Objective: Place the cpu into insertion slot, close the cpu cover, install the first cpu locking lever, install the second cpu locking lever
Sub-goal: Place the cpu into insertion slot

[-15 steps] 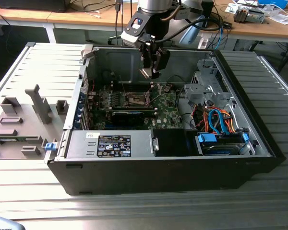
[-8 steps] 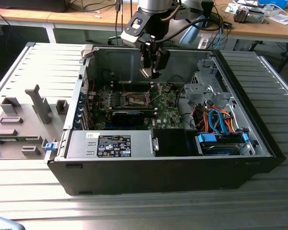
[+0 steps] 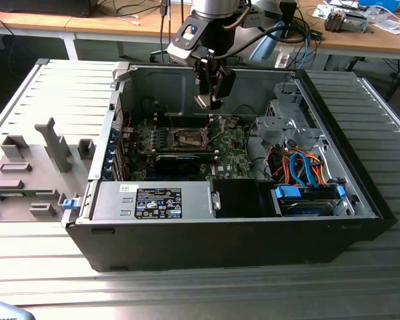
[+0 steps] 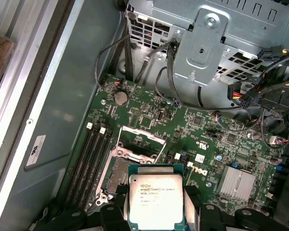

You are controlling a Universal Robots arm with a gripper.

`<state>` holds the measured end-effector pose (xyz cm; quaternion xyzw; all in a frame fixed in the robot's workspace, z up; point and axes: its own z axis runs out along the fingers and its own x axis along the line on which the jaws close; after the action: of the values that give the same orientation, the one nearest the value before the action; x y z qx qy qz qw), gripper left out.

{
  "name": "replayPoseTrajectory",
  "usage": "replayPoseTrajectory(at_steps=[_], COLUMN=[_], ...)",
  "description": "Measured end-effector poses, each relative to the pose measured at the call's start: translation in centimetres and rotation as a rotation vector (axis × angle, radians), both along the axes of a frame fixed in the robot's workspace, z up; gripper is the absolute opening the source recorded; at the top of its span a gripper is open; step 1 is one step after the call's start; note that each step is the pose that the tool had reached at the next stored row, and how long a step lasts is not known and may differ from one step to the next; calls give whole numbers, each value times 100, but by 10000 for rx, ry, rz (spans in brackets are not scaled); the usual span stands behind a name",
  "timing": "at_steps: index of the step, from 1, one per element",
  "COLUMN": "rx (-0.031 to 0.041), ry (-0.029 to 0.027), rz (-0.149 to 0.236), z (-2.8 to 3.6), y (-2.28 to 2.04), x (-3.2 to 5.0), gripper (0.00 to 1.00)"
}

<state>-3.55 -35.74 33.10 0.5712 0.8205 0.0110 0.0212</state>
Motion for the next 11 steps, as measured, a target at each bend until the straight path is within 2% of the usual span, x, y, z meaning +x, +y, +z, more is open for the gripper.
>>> replayPoseTrajectory(at_steps=[11], rx=[0], ry=[0], rz=[-72], z=[0], y=[0], x=[0], gripper=[54])
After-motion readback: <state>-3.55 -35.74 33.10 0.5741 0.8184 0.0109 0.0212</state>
